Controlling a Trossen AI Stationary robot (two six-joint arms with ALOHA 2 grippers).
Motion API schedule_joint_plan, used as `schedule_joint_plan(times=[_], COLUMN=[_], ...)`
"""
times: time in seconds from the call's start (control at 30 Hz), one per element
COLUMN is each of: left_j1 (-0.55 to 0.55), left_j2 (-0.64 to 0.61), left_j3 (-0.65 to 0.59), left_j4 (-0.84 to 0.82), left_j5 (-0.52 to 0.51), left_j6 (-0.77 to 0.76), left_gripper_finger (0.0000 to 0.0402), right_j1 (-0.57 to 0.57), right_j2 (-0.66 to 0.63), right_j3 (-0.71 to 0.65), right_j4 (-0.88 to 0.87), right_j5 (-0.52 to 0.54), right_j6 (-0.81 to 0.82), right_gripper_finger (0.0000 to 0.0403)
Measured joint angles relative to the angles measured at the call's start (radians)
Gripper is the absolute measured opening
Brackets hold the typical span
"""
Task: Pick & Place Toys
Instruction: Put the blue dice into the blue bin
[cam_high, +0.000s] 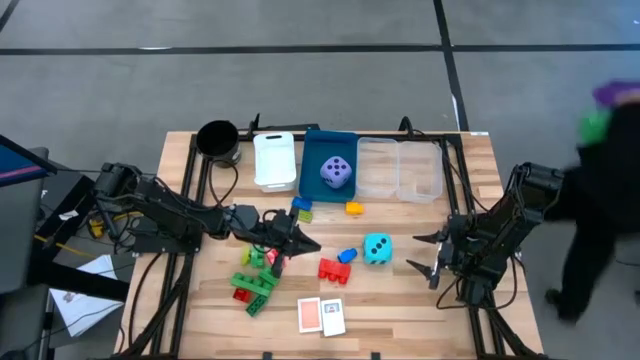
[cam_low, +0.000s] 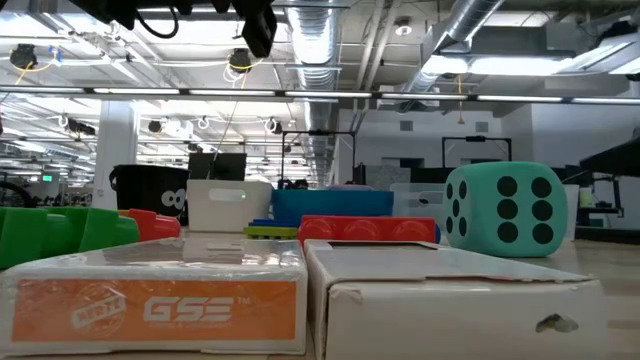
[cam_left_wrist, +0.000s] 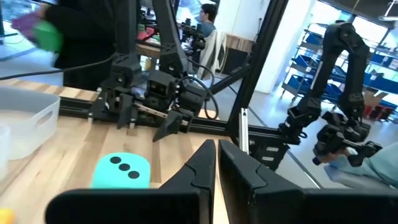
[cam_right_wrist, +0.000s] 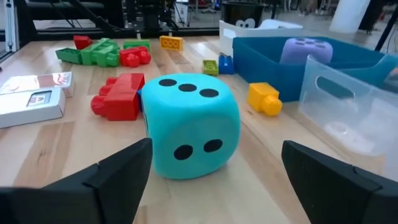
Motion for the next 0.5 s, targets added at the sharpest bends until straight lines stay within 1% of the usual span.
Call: schedule_joint_plan(times=[0.13,0.2,0.3,0.43,0.5], left_j1=[-0.002,-0.002,-0.002,-0.001,-0.002], left_j2=[0.0,0.0,0.0,0.0,0.0], left_j3=[0.0,0.0,0.0,0.0,0.0], left_j4=[0.0,0.0,0.0,0.0,0.0], left_j5=[-0.012,-0.015,-0.022,-0.027,-0.027], left_j6=[-0.004,-0.004,-0.004,-0.004,-0.004], left_gripper_finger=[0.0013,0.0013,0.0013,0.0013,0.0013], right_j1=[-0.001,-0.001,-0.001,0.001,0.009], right_j2=[0.0,0.0,0.0,0.0,0.001], right_j3=[0.0,0.001,0.001,0.001,0.002], right_j4=[-0.014,-0.047,-0.133,-0.261,-0.323], right_j5=[0.006,0.017,0.03,0.097,0.105], right_j6=[-0.002,0.02,0.125,0.282,0.364], right_gripper_finger=[0.0333,0.0327,0.0325,0.0325,0.0325])
